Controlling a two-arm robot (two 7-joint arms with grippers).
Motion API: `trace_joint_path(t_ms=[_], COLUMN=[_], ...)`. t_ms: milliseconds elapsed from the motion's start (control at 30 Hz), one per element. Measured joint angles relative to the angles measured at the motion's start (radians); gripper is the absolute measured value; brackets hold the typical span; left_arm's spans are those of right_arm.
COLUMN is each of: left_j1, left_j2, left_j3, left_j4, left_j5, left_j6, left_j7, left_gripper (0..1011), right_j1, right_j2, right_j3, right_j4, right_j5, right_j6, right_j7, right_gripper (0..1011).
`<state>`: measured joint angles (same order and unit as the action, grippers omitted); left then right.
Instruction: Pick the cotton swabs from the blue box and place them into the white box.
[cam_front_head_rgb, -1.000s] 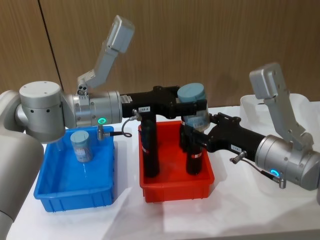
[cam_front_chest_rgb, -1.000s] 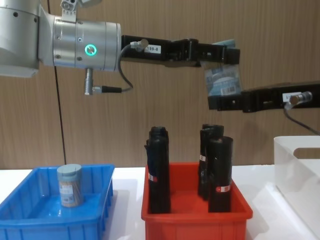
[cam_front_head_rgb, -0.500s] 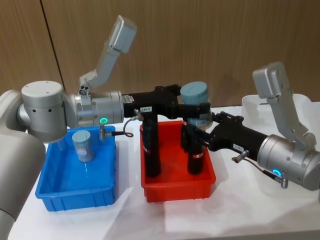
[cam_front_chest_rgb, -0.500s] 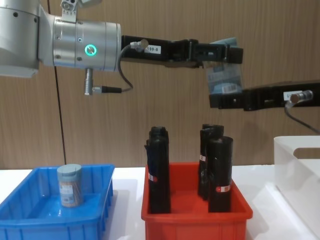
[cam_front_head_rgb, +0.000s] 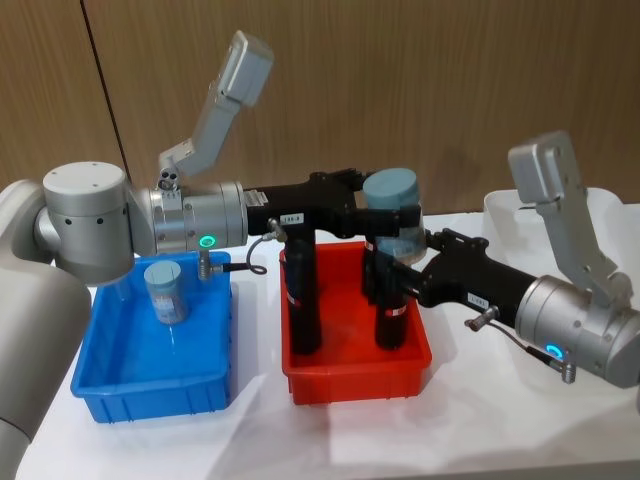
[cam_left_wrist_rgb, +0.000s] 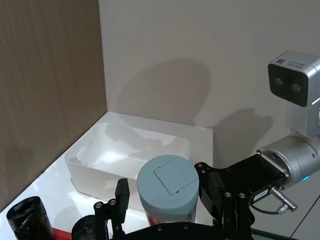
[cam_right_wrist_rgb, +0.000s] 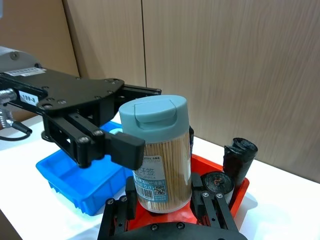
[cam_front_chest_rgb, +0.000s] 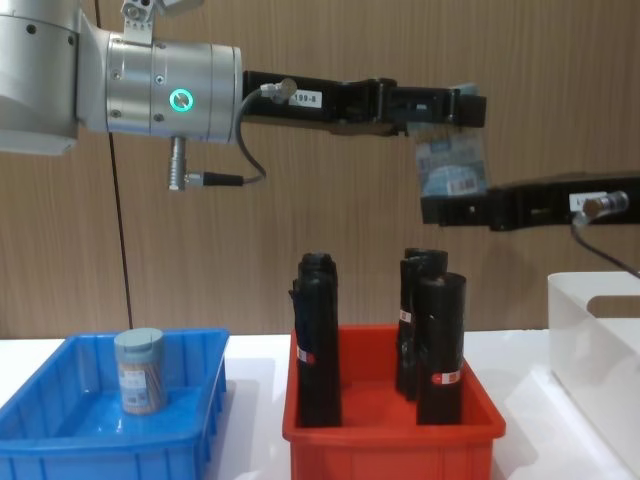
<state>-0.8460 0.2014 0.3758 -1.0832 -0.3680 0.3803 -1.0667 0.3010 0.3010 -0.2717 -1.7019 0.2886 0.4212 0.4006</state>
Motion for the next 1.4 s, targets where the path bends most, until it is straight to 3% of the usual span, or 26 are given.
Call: trace_joint_path(t_ms=[400,967,1200,1400], left_j1=[0.0,0.0,0.0,0.0], left_j2=[0.0,0.0,0.0,0.0], left_j3=[0.0,0.0,0.0,0.0], left_j4=[0.0,0.0,0.0,0.0], left_j5=[0.0,0.0,0.0,0.0], left_j6=[0.0,0.0,0.0,0.0], left_j7=[0.0,0.0,0.0,0.0], left_gripper=[1004,1004,1004,1004], right_j1=[-0.023,-0.074,-0.076,-0.057], right_j2=[0.016,0.058,0.073,0.08], right_j3=[0.012,0.062,0.083,0.096], right_j4=[0.022,0.048,0.079,0.127], right_j5=[0.039,0.147,0.162,0.147], right_j6=[-0.04,-0.134,-0.145,-0.13], right_j7=[-0.028,-0.115,-0.157,-0.199], right_gripper=[621,622,622,622])
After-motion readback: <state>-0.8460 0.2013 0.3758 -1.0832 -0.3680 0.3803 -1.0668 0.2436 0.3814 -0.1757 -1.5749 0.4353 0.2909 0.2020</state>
